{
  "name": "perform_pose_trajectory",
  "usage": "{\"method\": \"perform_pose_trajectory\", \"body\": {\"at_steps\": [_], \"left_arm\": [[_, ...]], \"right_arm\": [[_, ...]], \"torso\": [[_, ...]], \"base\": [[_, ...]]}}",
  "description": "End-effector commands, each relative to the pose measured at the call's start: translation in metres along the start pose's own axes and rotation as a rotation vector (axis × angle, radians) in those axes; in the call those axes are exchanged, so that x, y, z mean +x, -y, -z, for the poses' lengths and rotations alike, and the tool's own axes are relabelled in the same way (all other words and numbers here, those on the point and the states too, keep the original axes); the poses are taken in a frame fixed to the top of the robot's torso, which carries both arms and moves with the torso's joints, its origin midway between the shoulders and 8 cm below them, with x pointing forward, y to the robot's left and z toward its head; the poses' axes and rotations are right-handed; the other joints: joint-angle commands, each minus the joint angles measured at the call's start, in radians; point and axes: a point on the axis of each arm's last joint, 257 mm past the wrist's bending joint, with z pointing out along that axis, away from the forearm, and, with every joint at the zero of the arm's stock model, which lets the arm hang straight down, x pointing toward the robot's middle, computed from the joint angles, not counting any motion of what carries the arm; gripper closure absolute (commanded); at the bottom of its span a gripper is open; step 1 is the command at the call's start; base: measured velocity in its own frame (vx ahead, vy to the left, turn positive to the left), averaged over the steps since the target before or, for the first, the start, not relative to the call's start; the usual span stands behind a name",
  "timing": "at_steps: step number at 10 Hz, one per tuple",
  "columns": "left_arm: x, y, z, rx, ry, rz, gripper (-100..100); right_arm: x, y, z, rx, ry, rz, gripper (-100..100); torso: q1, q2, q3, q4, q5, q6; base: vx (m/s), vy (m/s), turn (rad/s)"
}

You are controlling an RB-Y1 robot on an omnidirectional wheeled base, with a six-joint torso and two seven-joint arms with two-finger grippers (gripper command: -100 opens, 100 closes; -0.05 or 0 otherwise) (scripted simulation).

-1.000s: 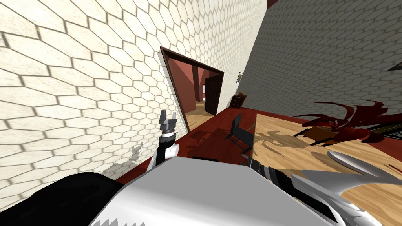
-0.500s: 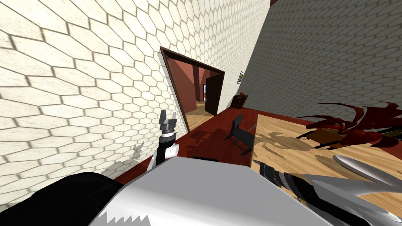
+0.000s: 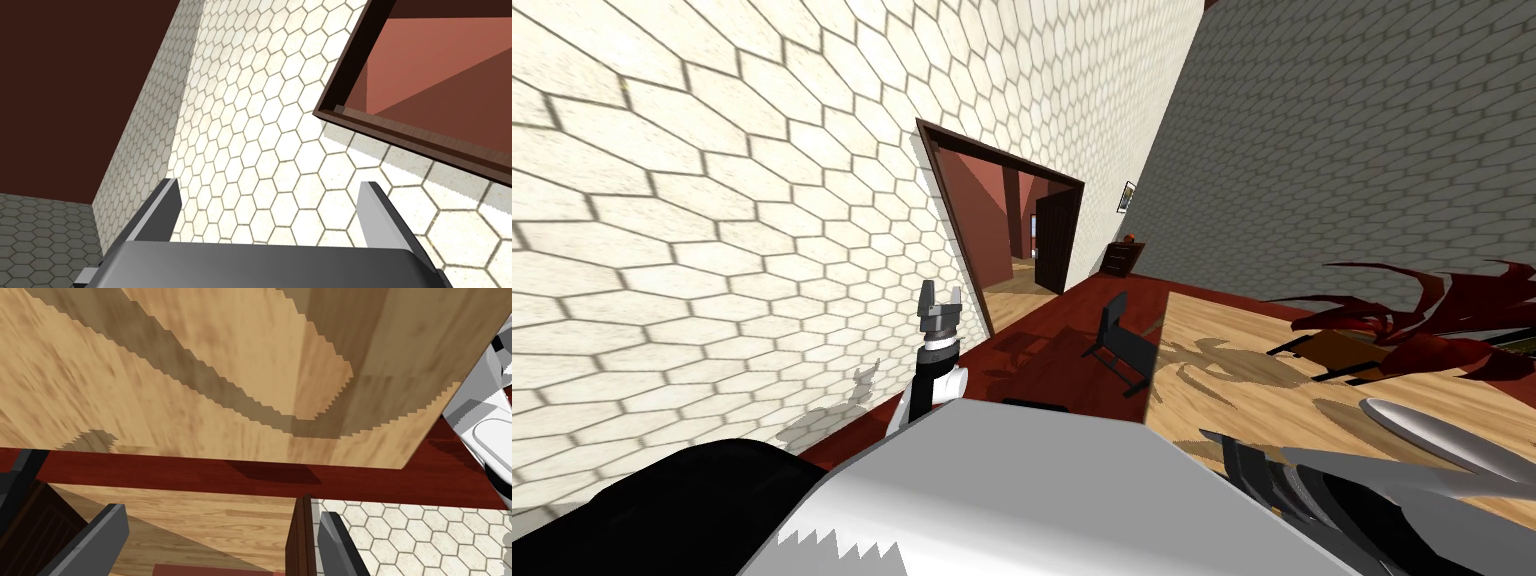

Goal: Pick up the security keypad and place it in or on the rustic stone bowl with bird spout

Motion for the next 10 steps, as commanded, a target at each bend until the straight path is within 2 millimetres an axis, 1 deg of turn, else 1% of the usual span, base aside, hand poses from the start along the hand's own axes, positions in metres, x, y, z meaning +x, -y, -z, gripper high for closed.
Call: {"method": "perform_pose_trajectory", "body": {"at_steps": [1,3,4,5,6,8,9,10], "left_arm": [[0.000,0.000,0.000,0.000,0.000,0.000,0],[0.000,0.000,0.000,0.000,0.000,0.000,0],[0.000,0.000,0.000,0.000,0.000,0.000,0],[0.000,0.000,0.000,0.000,0.000,0.000,0],[0.000,0.000,0.000,0.000,0.000,0.000,0],[0.000,0.000,0.000,0.000,0.000,0.000,0],[0.000,0.000,0.000,0.000,0.000,0.000,0],[0.000,0.000,0.000,0.000,0.000,0.000,0]], "right_arm": [[0.008,0.006,0.005,0.007,-0.014,0.000,-100],[0.050,0.026,0.039,0.033,-0.139,0.030,-100],[0.050,0.025,0.039,0.032,-0.138,0.030,-100],[0.069,0.034,0.056,0.044,-0.195,0.040,-100],[0.069,0.034,0.056,0.044,-0.195,0.040,-100],[0.098,0.045,0.084,0.057,-0.286,0.053,-100],[0.098,0.045,0.084,0.057,-0.286,0.053,-100],[0.117,0.049,0.103,0.062,-0.346,0.060,-100]], "torso": [[0.000,0.000,0.000,0.000,0.000,0.000],[0.001,0.000,0.000,0.000,0.001,0.000],[-0.001,0.001,0.001,0.000,0.000,0.000],[-0.001,0.001,0.001,0.000,-0.001,0.000],[0.000,0.001,0.000,0.000,0.000,0.000],[0.001,0.001,0.001,0.000,0.000,0.000],[0.000,0.002,0.001,0.000,0.000,0.000],[0.000,0.001,0.001,0.000,0.000,0.000]], "base": [[-0.008,-0.019,0.000],[-0.017,-0.055,-0.003],[-0.021,-0.066,-0.002],[-0.018,-0.057,-0.011],[-0.018,-0.043,-0.004],[-0.028,-0.052,-0.031],[-0.026,-0.049,-0.007],[-0.039,-0.050,-0.041]]}}
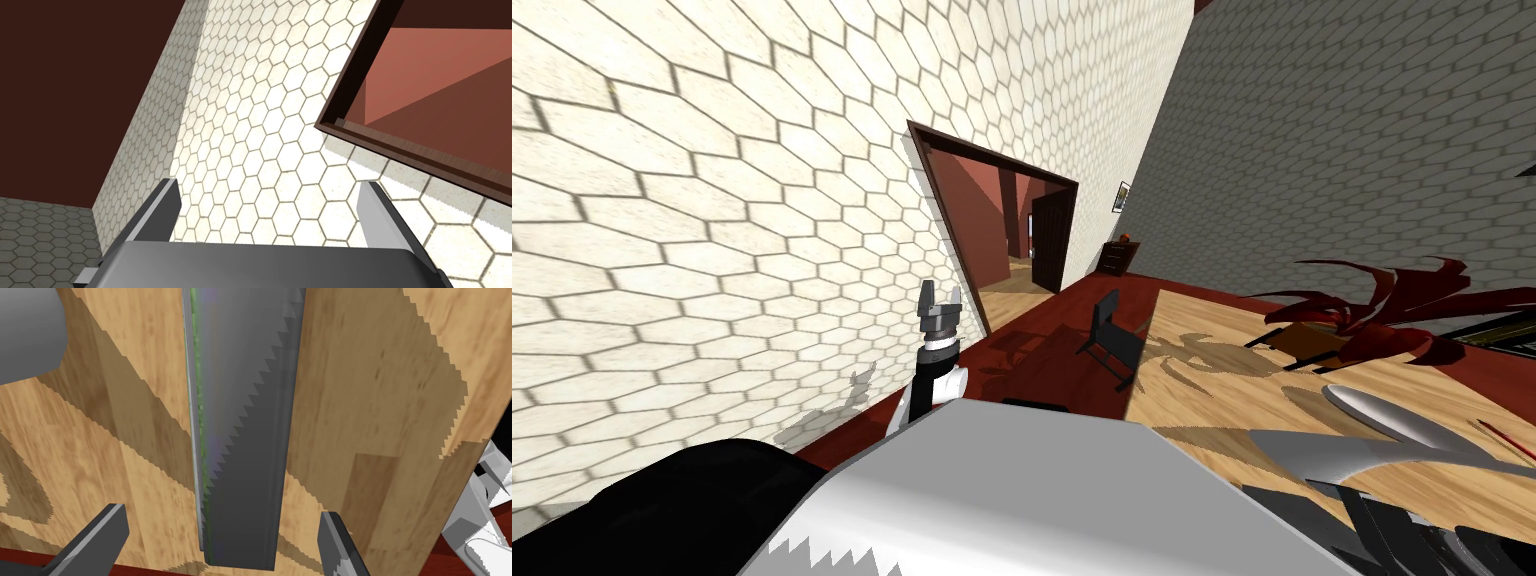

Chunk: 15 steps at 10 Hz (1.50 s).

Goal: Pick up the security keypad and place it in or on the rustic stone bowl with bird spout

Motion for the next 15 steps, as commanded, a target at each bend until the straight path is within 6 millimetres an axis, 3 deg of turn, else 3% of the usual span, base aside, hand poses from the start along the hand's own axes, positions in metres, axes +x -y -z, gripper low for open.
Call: {"method": "perform_pose_trajectory", "body": {"at_steps": [1,2,3,5,6,10,11,12,13,14,15], "left_arm": [[0.000,0.000,0.000,0.000,0.000,0.000,0],[0.000,0.000,0.000,0.000,0.000,0.000,0],[0.000,0.000,0.000,0.000,0.000,0.000,0],[0.000,0.000,0.000,0.000,0.000,0.000,0],[0.000,0.000,0.000,0.000,0.000,0.000,0],[0.000,0.000,0.000,0.000,0.000,0.000,0],[0.000,0.000,0.000,0.000,0.000,0.000,0],[0.000,0.000,0.000,0.000,0.000,0.000,0],[0.000,0.000,0.000,0.000,0.000,0.000,0],[0.000,0.000,0.000,0.000,0.000,0.000,0],[0.000,0.000,0.000,0.000,0.000,0.000,0]], "right_arm": [[0.000,0.000,0.000,0.000,0.000,0.000,-100],[0.002,0.001,0.001,0.000,-0.005,-0.001,0],[0.007,-0.010,-0.010,-0.002,-0.009,-0.013,-100],[0.009,-0.011,-0.013,-0.004,-0.009,-0.015,-100],[0.009,-0.012,-0.014,-0.003,-0.010,-0.015,100],[0.009,-0.013,-0.014,-0.006,-0.009,-0.016,100],[0.009,-0.013,-0.014,-0.006,-0.009,-0.016,0],[0.005,-0.006,-0.006,-0.001,-0.007,-0.008,100],[0.007,-0.009,-0.008,-0.004,-0.008,-0.011,100],[0.006,-0.009,-0.007,-0.004,-0.008,-0.010,0],[-0.002,0.011,-0.001,0.034,0.005,-0.020,100]], "torso": [[0.000,0.000,0.000,0.000,0.000,0.000],[0.002,-0.001,0.000,0.000,0.000,0.000],[0.003,-0.002,-0.001,0.000,0.000,0.000],[0.001,-0.005,-0.003,-0.001,0.000,-0.001],[0.002,-0.004,-0.003,-0.001,0.000,-0.001],[0.004,-0.003,-0.001,0.000,0.001,-0.001],[0.003,-0.003,-0.001,0.000,0.001,-0.001],[0.003,-0.003,-0.001,0.000,0.001,-0.001],[0.005,-0.002,-0.001,0.000,0.002,0.000],[0.005,-0.002,-0.001,0.000,0.002,-0.001],[0.005,-0.002,-0.001,0.000,0.002,-0.001]], "base": [[-0.021,-0.027,-0.010],[0.000,0.000,0.000],[0.016,-0.019,0.082],[0.030,-0.025,0.059],[0.000,0.000,0.000],[0.000,0.000,0.000],[0.000,0.000,0.000],[-0.013,0.016,-0.069],[-0.008,0.009,-0.021],[0.000,0.000,0.000],[-0.016,0.080,0.163]]}}
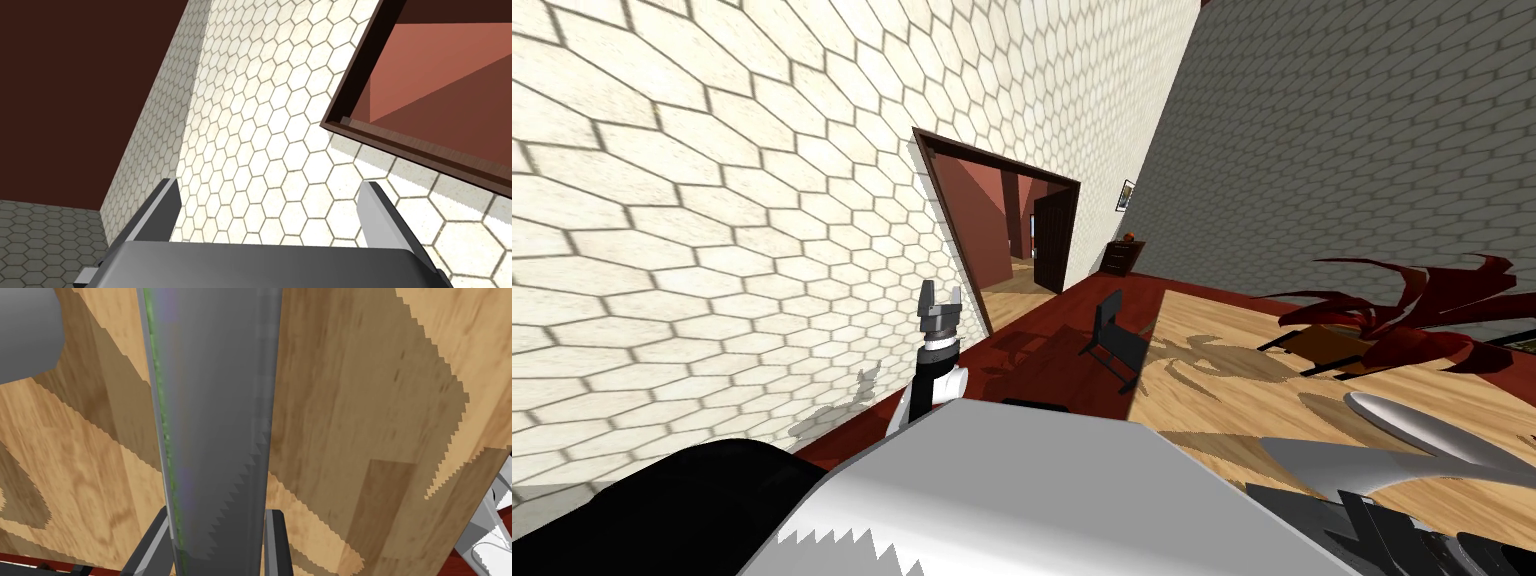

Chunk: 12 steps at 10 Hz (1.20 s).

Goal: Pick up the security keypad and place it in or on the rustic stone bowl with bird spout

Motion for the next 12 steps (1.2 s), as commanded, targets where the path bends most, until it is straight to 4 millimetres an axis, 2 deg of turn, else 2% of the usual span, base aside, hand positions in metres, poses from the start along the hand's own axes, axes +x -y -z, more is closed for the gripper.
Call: {"method": "perform_pose_trajectory", "body": {"at_steps": [1,3,5,8,12], "left_arm": [[0.000,0.000,0.000,0.000,0.000,0.000,0],[0.000,0.000,0.000,0.000,0.000,0.000,0],[0.000,0.000,0.000,0.000,0.000,0.000,0],[0.000,0.000,0.000,0.000,0.000,0.000,0],[0.000,0.000,0.000,0.000,0.000,0.000,0]], "right_arm": [[-0.011,0.023,0.008,0.038,0.021,-0.016,100],[-0.020,0.040,0.017,0.060,0.043,-0.045,100],[-0.025,0.051,0.026,0.071,0.059,-0.076,100],[-0.030,0.066,0.041,0.083,0.078,-0.130,100],[-0.033,0.079,0.061,0.086,0.094,-0.200,100]], "torso": [[0.000,0.000,0.000,0.000,0.000,0.000],[0.009,-0.002,-0.001,0.001,0.003,-0.003],[0.007,0.001,0.001,0.001,0.005,-0.002],[-0.003,0.007,0.005,0.002,0.004,0.002],[-0.005,0.014,0.008,0.003,0.005,0.003]], "base": [[-0.022,0.161,0.289],[-0.032,0.161,0.296],[-0.063,0.053,0.242],[-0.115,-0.051,0.204],[-0.181,-0.095,0.194]]}}
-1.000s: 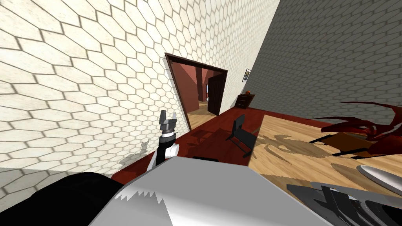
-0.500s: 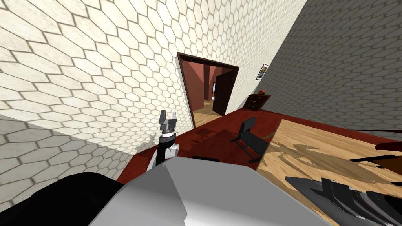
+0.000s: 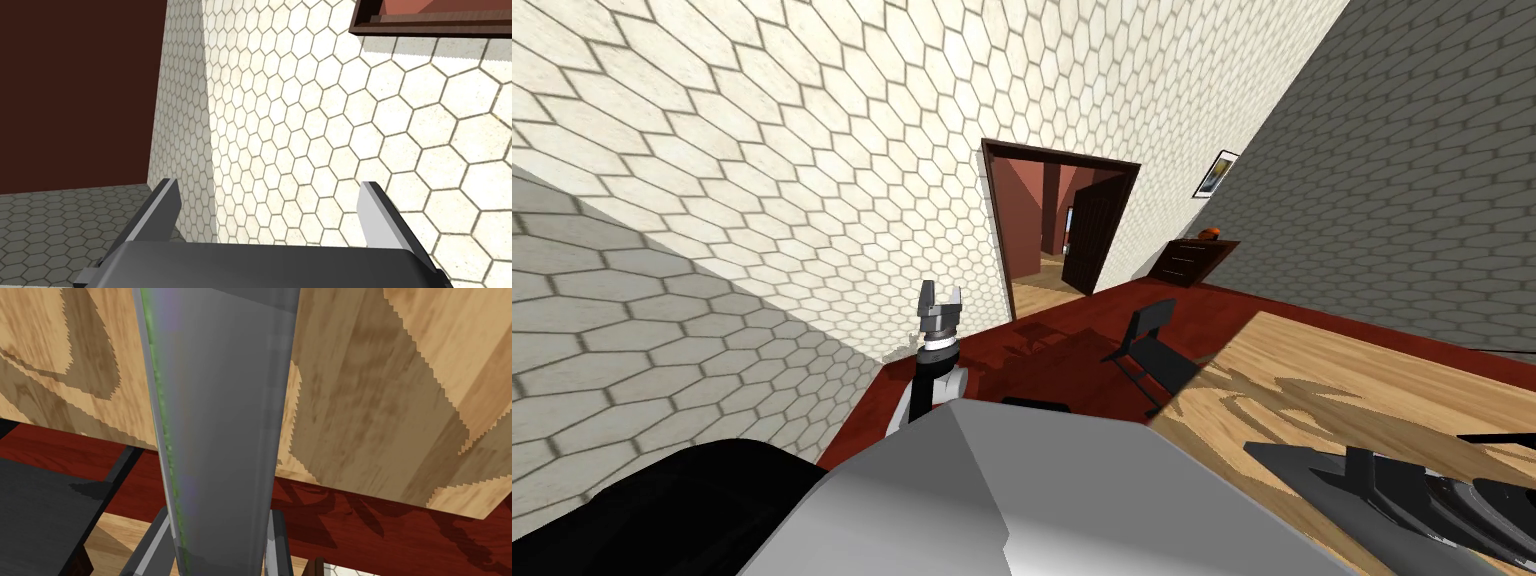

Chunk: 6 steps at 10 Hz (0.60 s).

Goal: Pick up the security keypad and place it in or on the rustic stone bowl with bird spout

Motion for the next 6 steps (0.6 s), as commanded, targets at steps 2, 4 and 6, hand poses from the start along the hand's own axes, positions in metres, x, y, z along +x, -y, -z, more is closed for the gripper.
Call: {"method": "perform_pose_trajectory", "body": {"at_steps": [2,4,6], "left_arm": [[0.000,0.000,0.000,0.000,0.000,0.000,0],[0.000,0.000,0.000,0.000,0.000,0.000,0],[0.000,0.000,0.000,0.000,0.000,0.000,0]], "right_arm": [[-0.002,0.008,0.014,-0.003,0.004,-0.052,100],[-0.005,0.013,0.024,-0.005,0.006,-0.091,100],[-0.007,0.018,0.035,-0.006,0.006,-0.129,100]], "torso": [[0.000,0.000,0.000,0.000,0.000,0.000],[0.001,0.005,0.002,0.000,0.001,0.001],[0.003,0.006,0.003,0.001,0.002,0.003]], "base": [[-0.213,-0.098,0.167],[-0.278,-0.102,0.171],[-0.274,-0.109,0.131]]}}
